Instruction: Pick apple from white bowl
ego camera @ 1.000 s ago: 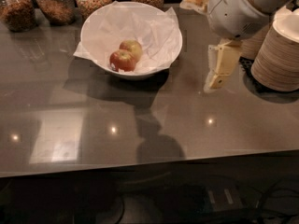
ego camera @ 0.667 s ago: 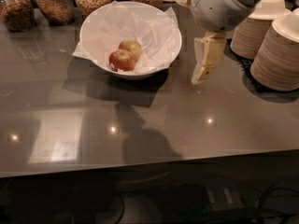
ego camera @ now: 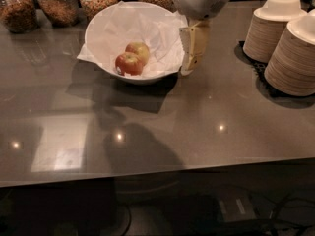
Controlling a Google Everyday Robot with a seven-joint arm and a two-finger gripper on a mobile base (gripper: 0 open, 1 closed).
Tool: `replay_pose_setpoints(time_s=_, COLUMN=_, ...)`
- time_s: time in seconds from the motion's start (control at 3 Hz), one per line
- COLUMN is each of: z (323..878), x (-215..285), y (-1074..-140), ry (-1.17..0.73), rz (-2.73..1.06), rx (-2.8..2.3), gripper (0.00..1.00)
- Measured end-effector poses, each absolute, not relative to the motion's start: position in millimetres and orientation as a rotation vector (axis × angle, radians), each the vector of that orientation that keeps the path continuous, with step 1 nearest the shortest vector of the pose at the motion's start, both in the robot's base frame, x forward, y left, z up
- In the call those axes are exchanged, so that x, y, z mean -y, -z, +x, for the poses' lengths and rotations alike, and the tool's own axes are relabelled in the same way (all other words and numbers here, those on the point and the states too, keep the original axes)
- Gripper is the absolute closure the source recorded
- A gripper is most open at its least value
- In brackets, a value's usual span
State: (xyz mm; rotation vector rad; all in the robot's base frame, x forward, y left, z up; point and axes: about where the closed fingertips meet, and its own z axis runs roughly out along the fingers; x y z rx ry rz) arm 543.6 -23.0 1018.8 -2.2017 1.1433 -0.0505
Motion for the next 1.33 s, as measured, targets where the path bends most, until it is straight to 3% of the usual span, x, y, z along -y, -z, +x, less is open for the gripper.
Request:
replay_pose_setpoints(time_s=1.0, z=595, x=-34, y=-997, ry=0.032, rz=-2.356, rx=-0.823, gripper=0.00)
replay_pose_setpoints(time_s=1.33, z=608, x=-47, y=-989, ry=0.013, rz=-2.389, rx=-0.765, gripper=0.16)
